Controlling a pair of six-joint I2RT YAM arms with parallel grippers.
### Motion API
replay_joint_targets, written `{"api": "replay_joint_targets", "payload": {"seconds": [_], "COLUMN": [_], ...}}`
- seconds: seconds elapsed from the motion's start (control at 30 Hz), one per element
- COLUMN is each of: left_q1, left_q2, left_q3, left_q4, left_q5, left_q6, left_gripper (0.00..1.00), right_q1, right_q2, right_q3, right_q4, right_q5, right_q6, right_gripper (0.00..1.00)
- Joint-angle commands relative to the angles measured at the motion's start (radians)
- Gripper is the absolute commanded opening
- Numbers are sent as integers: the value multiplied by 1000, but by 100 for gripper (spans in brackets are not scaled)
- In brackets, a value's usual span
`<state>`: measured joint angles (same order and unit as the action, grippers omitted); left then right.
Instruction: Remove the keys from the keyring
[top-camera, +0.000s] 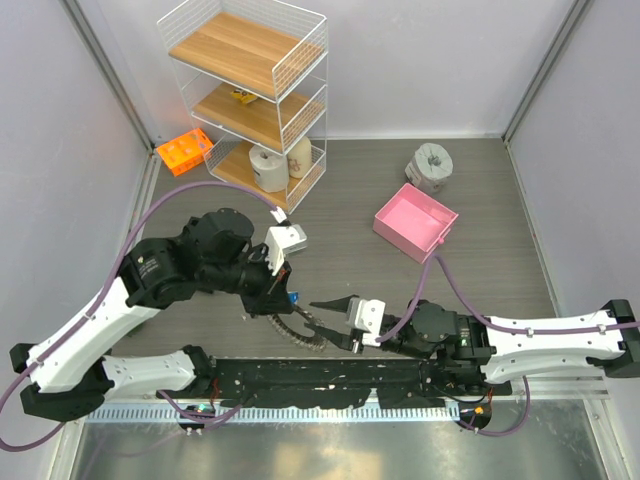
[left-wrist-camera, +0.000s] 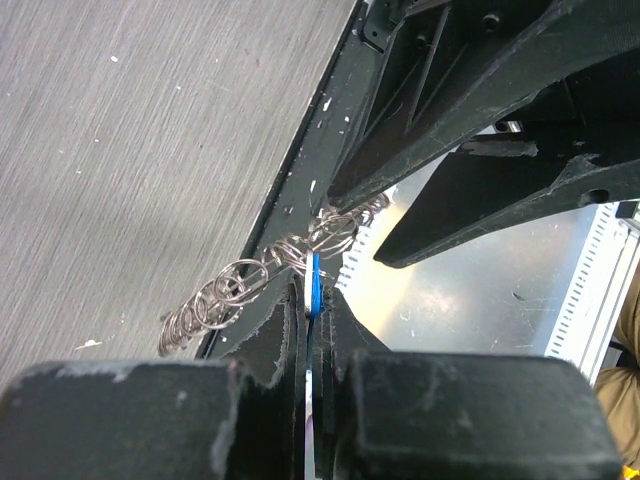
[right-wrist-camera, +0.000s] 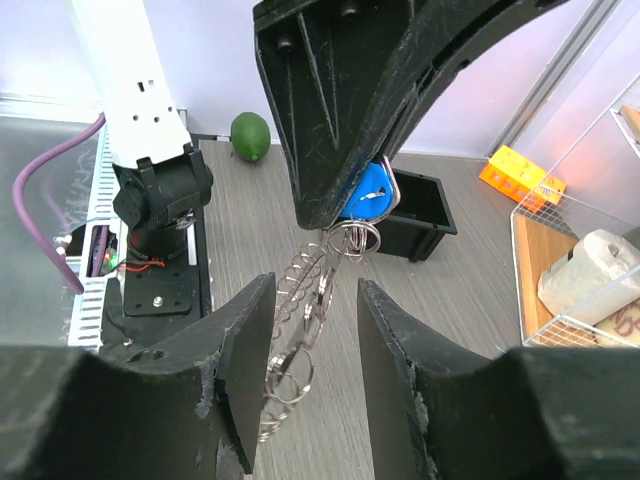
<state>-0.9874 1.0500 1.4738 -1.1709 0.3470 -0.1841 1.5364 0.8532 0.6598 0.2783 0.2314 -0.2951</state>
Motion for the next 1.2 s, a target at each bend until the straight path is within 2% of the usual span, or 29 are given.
{"api": "replay_joint_targets", "payload": {"seconds": [0.0, 0.6, 0.93, 1.07, 1.17], "left_q1": [0, -2, -2, -2, -2], "left_q2": [-5, -16, -15, -18, -21], "left_q3": [45, 33, 31, 29, 26], "left_q4": [54, 53, 57, 60, 59], "left_q5": [40, 60, 81, 81, 84], "left_q6": [-15, -26, -29, -31, -32], "left_gripper": [0, 0, 0, 0, 0], "right_q1": [5, 4, -4, -5, -5], "right_q2": [13, 90, 127, 133, 132], "right_q3": [38, 98, 115, 110, 98], "right_q4": [45, 59, 81, 105, 142], "right_q5": [-30, -1, -29, -6, 29], "right_q6": [-55, -119, -124, -122, -124], "right_gripper": [44, 46, 38, 27, 24]}}
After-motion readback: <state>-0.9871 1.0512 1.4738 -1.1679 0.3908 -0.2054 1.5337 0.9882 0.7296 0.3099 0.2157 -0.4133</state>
